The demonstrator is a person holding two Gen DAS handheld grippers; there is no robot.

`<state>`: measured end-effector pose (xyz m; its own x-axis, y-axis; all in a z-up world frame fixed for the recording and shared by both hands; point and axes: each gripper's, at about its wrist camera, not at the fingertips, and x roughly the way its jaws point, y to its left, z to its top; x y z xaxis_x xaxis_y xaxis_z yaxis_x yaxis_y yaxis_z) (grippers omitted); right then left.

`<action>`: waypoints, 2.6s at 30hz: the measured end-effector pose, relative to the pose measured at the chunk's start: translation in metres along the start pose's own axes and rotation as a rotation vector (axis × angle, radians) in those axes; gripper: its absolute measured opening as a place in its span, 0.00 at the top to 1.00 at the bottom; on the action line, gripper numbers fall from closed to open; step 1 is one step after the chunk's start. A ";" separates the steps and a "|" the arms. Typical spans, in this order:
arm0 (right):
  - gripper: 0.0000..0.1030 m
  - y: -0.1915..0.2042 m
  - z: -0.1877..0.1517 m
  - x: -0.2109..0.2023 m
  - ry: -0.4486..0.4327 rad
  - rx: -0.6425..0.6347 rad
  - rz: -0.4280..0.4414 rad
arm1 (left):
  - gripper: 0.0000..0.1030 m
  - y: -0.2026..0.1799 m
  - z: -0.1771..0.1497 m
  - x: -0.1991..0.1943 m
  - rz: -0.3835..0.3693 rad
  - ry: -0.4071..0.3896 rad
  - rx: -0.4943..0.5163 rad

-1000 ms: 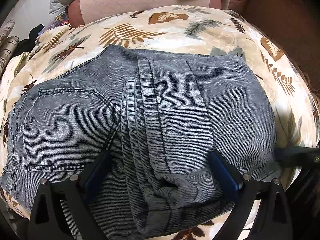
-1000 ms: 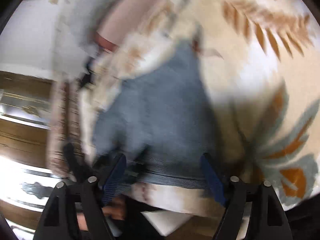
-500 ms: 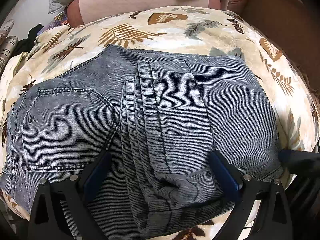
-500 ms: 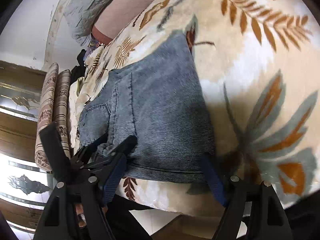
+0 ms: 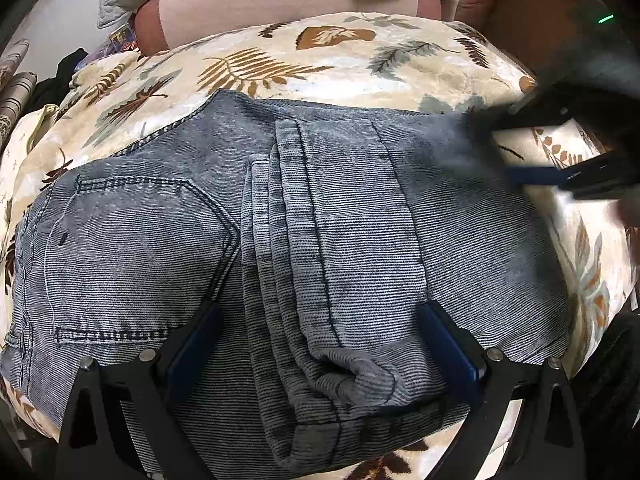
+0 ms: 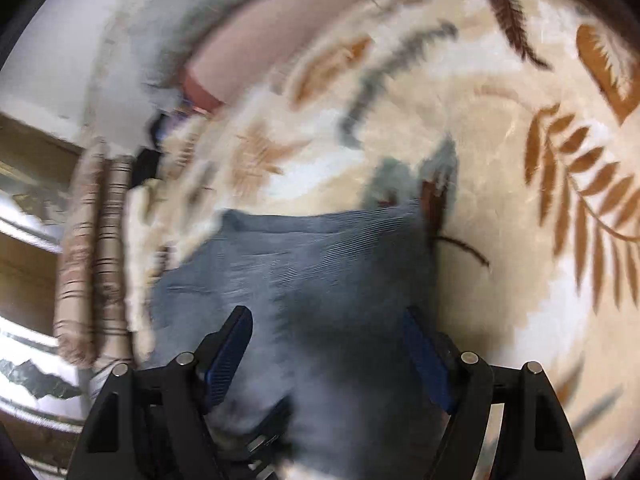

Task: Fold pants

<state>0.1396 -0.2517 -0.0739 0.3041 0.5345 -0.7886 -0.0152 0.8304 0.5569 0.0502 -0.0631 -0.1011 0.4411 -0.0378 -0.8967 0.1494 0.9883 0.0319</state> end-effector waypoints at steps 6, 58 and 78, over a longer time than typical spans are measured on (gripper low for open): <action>0.22 0.006 0.001 0.005 0.008 -0.031 -0.043 | 0.04 0.001 0.000 -0.001 -0.005 -0.002 -0.003; 0.82 0.185 0.050 0.149 0.199 -0.582 -0.272 | 0.00 0.218 -0.040 -0.028 0.124 -0.079 -0.383; 0.48 0.182 0.061 0.093 0.014 -0.498 -0.230 | 0.00 0.219 -0.035 -0.026 0.138 -0.040 -0.393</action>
<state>0.2229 -0.0600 -0.0302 0.3405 0.3294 -0.8806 -0.3997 0.8985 0.1816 0.0401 0.1590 -0.0859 0.4684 0.1010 -0.8777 -0.2592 0.9654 -0.0272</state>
